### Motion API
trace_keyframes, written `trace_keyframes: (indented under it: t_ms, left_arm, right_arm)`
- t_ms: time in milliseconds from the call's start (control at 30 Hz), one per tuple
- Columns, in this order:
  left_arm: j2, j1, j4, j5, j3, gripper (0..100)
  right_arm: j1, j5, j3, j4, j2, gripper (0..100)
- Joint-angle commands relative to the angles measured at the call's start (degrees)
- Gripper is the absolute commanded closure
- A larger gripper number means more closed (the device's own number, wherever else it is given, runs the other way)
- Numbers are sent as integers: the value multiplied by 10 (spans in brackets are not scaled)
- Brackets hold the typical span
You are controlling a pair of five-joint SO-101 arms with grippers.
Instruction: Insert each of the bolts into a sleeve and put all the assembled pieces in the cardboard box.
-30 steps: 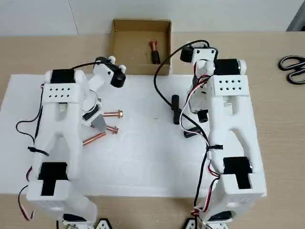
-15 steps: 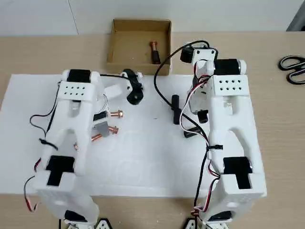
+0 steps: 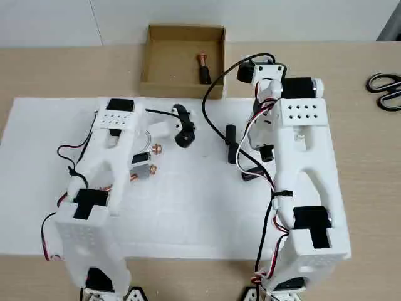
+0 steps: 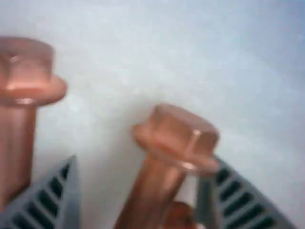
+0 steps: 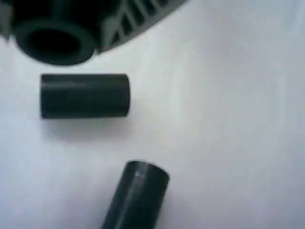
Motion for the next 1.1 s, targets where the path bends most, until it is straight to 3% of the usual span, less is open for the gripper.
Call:
trace_keyframes:
  t_ms: [0,267,700,833,967,1067]
  left_arm:
    - [2,4,-11,-3,-22,888]
    - [0,20,-4,36,-22,995]
    - [-89,73,143,135,-141,994]
    - [-150,67,171,231,-182,994]
    - [-231,18,171,367,-182,994]
    - [-284,-20,171,407,-182,994]
  right_arm:
    - [-22,2,-27,2,-33,995]
    - [-34,4,-27,2,-33,995]
    - [-30,5,-28,5,-38,995]
    - [-31,4,-31,6,-66,995]
    - [-31,3,-30,6,-178,995]
    - [-33,3,-27,6,-264,995]
